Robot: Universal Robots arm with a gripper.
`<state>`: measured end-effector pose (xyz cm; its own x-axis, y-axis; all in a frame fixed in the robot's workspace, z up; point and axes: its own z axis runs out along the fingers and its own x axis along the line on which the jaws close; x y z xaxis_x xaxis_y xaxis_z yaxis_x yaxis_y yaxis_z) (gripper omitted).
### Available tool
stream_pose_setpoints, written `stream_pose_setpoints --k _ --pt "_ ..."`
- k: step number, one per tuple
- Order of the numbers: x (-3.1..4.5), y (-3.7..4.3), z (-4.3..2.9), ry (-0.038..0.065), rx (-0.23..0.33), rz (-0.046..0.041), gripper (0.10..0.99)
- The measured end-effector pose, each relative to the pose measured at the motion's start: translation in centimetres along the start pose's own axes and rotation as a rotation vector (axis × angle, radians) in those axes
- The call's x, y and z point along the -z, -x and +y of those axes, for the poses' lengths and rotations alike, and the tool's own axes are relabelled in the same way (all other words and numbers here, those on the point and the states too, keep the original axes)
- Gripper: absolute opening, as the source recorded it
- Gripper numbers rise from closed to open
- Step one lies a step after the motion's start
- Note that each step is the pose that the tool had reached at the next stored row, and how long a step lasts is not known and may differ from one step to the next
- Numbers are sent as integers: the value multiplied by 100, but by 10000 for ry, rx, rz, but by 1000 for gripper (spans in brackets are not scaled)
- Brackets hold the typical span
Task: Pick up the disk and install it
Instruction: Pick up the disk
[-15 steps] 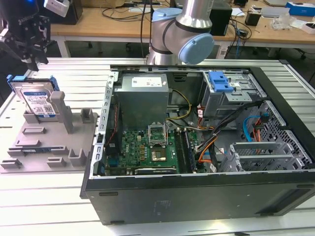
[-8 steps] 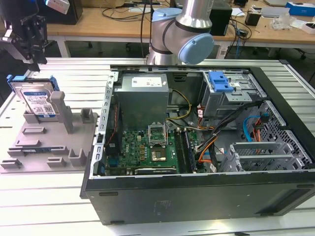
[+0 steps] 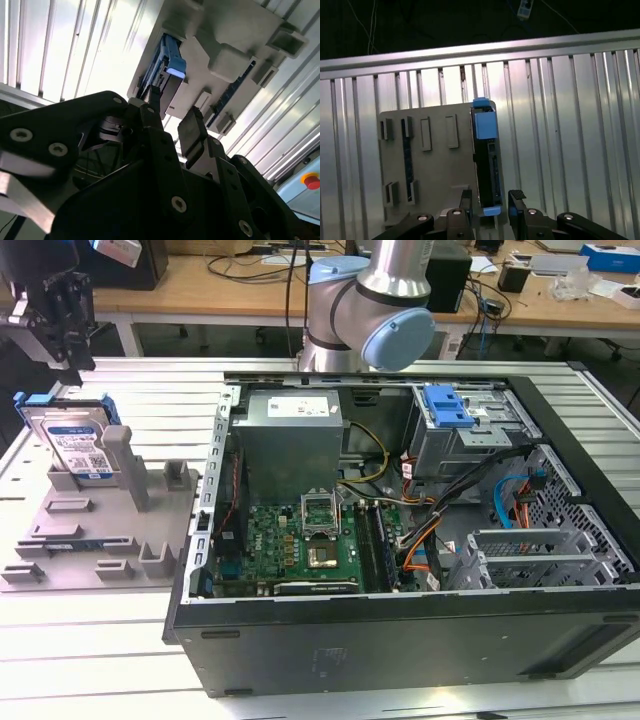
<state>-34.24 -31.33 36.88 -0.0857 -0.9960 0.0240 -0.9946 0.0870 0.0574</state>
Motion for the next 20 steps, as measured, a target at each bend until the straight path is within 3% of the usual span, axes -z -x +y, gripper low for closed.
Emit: stream_pose_setpoints --k 2,4,5,9,12,20 --pt "-22 1 26 -135 50 -6 424" --pt "-49 5 69 -345 63 -19 424" --pt "-52 8 82 -387 71 -16 424" --pt "-61 49 149 -440 153 7 424" --pt "-65 54 204 -441 195 16 498" --pt "-94 43 428 -493 348 18 498"
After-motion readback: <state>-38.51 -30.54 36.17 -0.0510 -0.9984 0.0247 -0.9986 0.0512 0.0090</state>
